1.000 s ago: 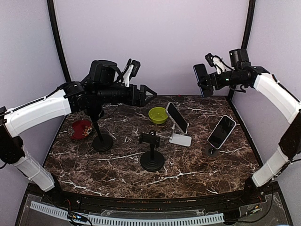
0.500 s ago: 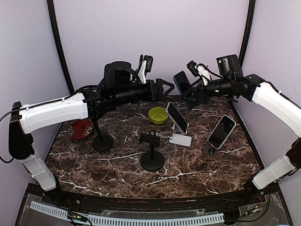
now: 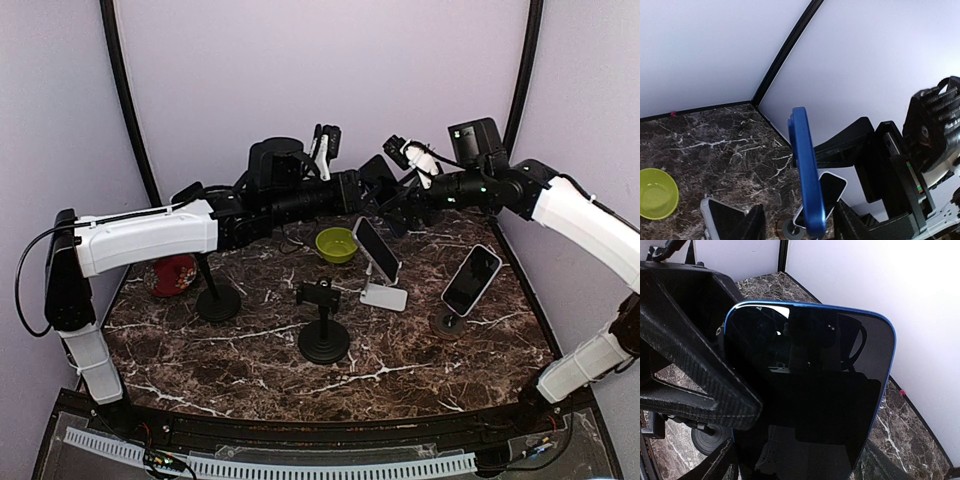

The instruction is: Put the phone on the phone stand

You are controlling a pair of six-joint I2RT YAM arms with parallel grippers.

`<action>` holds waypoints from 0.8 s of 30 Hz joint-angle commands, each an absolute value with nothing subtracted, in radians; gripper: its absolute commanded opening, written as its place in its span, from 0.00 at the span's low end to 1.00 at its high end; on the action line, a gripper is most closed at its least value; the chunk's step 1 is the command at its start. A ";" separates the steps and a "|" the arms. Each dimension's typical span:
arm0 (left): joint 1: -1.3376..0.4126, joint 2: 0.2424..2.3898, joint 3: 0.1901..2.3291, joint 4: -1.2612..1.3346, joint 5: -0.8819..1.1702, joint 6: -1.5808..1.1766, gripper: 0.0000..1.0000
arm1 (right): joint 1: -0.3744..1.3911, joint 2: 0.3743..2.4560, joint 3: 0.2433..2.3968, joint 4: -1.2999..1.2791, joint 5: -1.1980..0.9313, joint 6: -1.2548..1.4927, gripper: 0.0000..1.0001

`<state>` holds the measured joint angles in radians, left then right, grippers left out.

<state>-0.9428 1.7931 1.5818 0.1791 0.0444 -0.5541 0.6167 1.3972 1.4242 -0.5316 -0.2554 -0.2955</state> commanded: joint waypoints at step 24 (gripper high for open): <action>-0.935 1.874 1.695 0.289 0.203 -0.576 0.00 | 0.666 1.356 1.410 -0.458 -0.176 -0.334 0.48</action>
<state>-0.9291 1.8832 1.6550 0.2382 0.1364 -0.6014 0.6529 1.3872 1.4105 -0.5213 -0.1444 -0.3355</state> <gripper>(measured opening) 0.061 0.734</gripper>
